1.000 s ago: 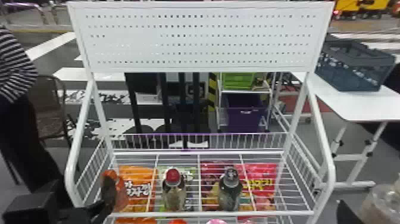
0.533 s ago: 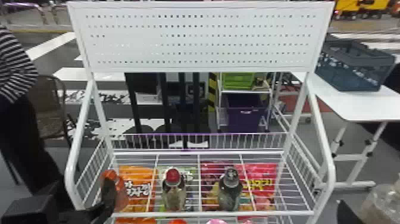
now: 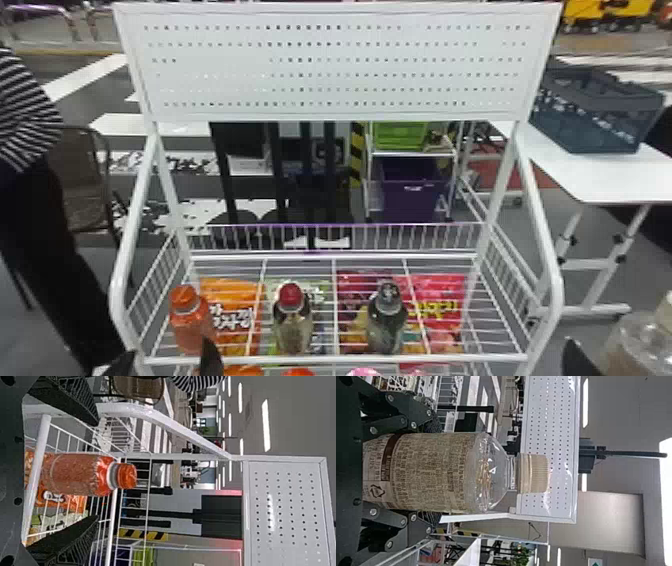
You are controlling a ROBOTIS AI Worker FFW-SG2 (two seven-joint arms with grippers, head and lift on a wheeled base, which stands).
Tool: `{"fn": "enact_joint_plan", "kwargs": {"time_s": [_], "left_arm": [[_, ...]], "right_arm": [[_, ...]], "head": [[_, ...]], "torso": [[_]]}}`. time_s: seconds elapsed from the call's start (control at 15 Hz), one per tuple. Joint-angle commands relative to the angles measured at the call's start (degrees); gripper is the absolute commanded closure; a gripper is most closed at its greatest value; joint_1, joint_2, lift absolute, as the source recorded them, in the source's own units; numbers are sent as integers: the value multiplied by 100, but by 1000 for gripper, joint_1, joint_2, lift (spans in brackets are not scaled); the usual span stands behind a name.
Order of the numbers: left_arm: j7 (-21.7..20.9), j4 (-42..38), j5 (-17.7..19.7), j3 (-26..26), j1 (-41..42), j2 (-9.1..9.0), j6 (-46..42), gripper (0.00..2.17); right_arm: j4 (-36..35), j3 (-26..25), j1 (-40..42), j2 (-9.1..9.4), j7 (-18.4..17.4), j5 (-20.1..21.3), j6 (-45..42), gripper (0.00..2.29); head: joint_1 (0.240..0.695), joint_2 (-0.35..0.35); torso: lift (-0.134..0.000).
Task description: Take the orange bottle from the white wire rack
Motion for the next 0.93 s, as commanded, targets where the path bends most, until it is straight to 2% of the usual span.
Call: {"fn": "enact_joint_plan", "kwargs": {"time_s": [0.0,0.27,0.53,0.87], "left_arm": [[-74,922,17,-198,-345,-54,-850,43],[-233,1889,61,-321,-899,-185,-1201,43],[-259,2732,52,-365,-1523,-177,-1447,43],[-391,3330,69,-357,-2050,-185,-1518,43]], "right_arm": [[22,-25,-6,5,0,5,7,1170],[22,-60,-6,5,0,5,42,1170],[40,-78,-6,5,0,5,42,1170],[22,-131,-6,5,0,-13,77,1170]], "head": [[499,0],[499,0],[499,0],[499,0]], "torso": [[0],[0],[0],[0]]}}
